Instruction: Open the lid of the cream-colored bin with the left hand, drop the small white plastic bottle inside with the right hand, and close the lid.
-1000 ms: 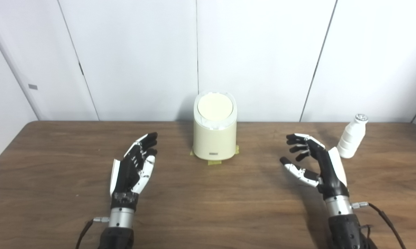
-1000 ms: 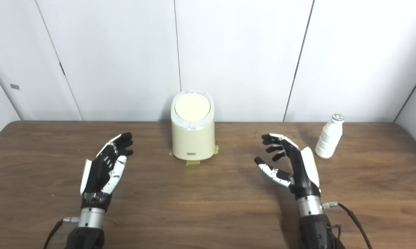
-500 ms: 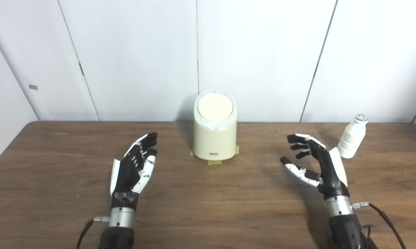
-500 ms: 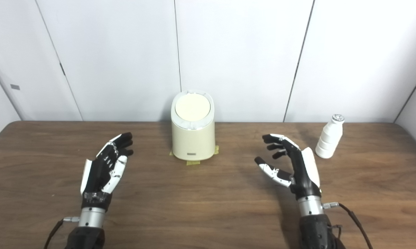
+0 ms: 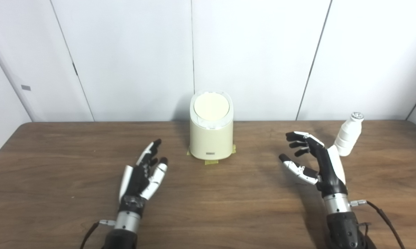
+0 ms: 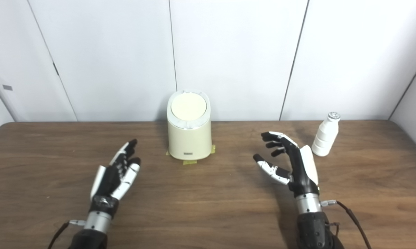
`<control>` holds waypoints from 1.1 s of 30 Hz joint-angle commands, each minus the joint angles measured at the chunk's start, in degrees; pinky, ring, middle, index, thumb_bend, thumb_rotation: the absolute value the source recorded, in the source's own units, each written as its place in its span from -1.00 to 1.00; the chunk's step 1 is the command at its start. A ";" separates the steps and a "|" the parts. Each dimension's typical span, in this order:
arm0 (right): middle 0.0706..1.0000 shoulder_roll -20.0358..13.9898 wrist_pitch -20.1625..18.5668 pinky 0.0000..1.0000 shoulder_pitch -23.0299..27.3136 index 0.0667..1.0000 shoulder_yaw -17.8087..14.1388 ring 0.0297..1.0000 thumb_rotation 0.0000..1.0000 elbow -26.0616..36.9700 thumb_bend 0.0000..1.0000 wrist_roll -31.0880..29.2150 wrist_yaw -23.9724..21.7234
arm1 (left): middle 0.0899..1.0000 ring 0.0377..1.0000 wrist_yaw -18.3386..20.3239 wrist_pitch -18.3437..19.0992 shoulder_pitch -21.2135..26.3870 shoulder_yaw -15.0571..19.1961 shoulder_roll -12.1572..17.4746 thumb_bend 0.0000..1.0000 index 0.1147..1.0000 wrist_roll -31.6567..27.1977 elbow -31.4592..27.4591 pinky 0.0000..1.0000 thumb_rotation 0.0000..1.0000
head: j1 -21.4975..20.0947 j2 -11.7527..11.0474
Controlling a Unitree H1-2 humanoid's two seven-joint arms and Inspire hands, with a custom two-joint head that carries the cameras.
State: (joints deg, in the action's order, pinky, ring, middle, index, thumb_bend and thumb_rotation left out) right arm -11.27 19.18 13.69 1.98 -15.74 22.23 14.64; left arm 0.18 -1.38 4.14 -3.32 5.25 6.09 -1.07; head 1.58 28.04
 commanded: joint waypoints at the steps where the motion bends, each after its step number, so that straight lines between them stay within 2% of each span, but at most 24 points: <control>1: 0.29 1.05 2.05 -0.05 -2.15 0.33 0.59 0.22 -0.45 -3.30 -0.42 0.30 1.08 | 1.00 1.00 0.83 2.38 1.32 0.15 0.92 -0.03 1.00 0.47 -3.82 1.00 0.32 | 0.07 0.02; 3: 0.29 1.06 1.97 -0.05 -2.10 0.33 0.65 0.22 -0.47 -3.32 -0.42 0.39 1.18 | 1.00 1.00 1.70 5.68 2.15 0.38 0.97 0.02 1.00 0.06 -6.31 1.00 0.29 | 0.09 0.04; 6: 0.31 0.98 1.72 -0.03 -2.02 0.33 0.74 0.23 -0.47 -3.42 -0.42 0.28 1.13 | 1.00 1.00 3.20 13.74 4.09 0.66 1.18 0.11 1.00 -0.62 -11.02 1.00 0.24 | 0.11 -0.02; 8: 0.32 0.96 1.92 -0.02 -1.98 0.33 0.76 0.24 -0.36 -3.57 -0.40 0.08 1.10 | 1.00 1.00 4.20 20.06 5.79 1.14 1.08 0.21 1.00 -1.94 -13.86 1.00 0.11 | 0.11 -0.02; 11: 0.30 0.79 1.94 -0.02 -1.92 0.32 0.92 0.23 -0.44 -3.70 -0.40 0.87 1.56 | 1.00 1.00 4.54 27.08 8.43 1.84 0.72 0.37 1.00 -2.68 -16.44 1.00 -0.07 | 0.17 0.06; 14: 0.30 0.73 1.55 -0.01 -1.99 0.31 1.01 0.24 -0.46 -3.47 -0.40 1.21 1.65 | 1.00 1.00 4.40 28.28 10.54 2.26 0.14 0.48 1.00 -1.19 -16.93 1.00 -0.13 | 0.21 -0.03; 16: 0.31 0.74 1.49 0.02 -1.99 0.31 0.96 0.26 -0.45 -3.54 -0.40 1.24 1.66 | 1.00 1.00 4.36 28.30 11.78 2.68 -0.43 0.63 1.00 -0.17 -16.90 1.00 -0.07 | 0.23 -0.08; 24: 0.29 0.80 1.52 -0.04 -2.01 0.31 0.95 0.22 -0.46 -3.36 -0.40 0.73 0.97 | 1.00 1.00 6.61 28.31 17.25 7.14 -5.29 0.91 1.00 5.61 -16.61 1.00 -0.16 | 0.52 -0.14; 28: 0.32 0.86 0.99 0.01 -1.86 0.32 1.28 0.25 -0.45 -3.26 -0.42 1.55 1.18 | 1.00 1.00 9.13 28.31 20.27 9.91 -8.07 0.84 1.00 10.77 -15.68 1.00 -0.36 | 0.26 -0.28; 30: 0.33 0.99 0.70 0.04 -1.80 0.32 1.34 0.27 -0.44 -3.14 -0.41 1.80 1.30 | 1.00 1.00 9.03 28.30 21.73 10.66 -9.17 0.79 1.00 13.81 -15.04 1.00 -0.42 | 0.27 -0.39; 33: 0.32 0.97 0.81 0.03 -1.63 0.31 1.47 0.26 -0.41 -3.46 -0.41 2.41 1.66 | 1.00 1.00 6.99 28.28 23.35 9.73 -9.20 0.77 1.00 17.51 -13.75 1.00 -0.34 | 0.26 -0.49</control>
State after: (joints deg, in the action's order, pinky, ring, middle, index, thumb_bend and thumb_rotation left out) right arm -11.42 18.97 14.22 2.65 -16.33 24.18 15.31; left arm 8.56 26.97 24.36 6.98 -4.21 21.63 -14.53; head 1.76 27.51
